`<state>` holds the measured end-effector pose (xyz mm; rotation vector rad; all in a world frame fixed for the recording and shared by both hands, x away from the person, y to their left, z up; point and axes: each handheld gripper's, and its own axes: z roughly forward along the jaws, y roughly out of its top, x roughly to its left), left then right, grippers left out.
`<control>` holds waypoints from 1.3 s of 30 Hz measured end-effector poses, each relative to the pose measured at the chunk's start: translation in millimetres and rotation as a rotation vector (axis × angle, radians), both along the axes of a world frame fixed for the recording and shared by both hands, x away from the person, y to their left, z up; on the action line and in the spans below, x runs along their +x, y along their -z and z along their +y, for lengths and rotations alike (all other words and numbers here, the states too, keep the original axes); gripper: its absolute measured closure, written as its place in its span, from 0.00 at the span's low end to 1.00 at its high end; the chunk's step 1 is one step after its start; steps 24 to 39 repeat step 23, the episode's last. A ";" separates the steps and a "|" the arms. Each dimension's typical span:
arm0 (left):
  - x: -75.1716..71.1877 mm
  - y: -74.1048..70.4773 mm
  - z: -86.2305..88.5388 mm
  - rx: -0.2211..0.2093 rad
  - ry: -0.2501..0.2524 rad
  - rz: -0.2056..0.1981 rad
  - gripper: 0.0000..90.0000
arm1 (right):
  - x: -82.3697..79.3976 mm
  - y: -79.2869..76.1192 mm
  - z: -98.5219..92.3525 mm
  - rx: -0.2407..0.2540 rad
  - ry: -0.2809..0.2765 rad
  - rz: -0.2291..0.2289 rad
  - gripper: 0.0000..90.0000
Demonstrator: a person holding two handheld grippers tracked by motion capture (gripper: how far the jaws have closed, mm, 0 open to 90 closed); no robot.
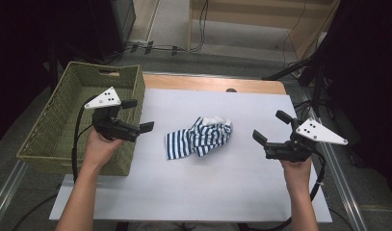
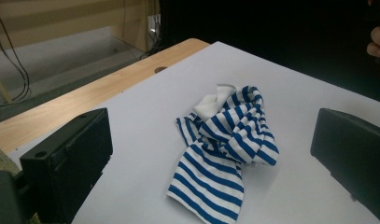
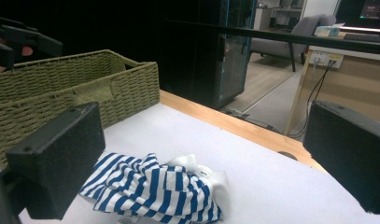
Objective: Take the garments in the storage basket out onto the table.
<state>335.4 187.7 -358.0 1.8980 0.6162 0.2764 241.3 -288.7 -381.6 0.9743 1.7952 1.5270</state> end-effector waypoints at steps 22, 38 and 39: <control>-11.0 9.3 26.3 0.031 -0.041 -0.016 0.00 | -2.7 -0.5 1.0 0.002 0.006 -0.001 0.00; -11.3 9.2 26.6 0.033 -0.043 -0.018 0.00 | -3.0 -0.9 0.9 0.002 0.007 -0.003 0.00; -11.3 9.2 26.6 0.033 -0.043 -0.018 0.00 | -3.0 -0.9 0.9 0.002 0.007 -0.003 0.00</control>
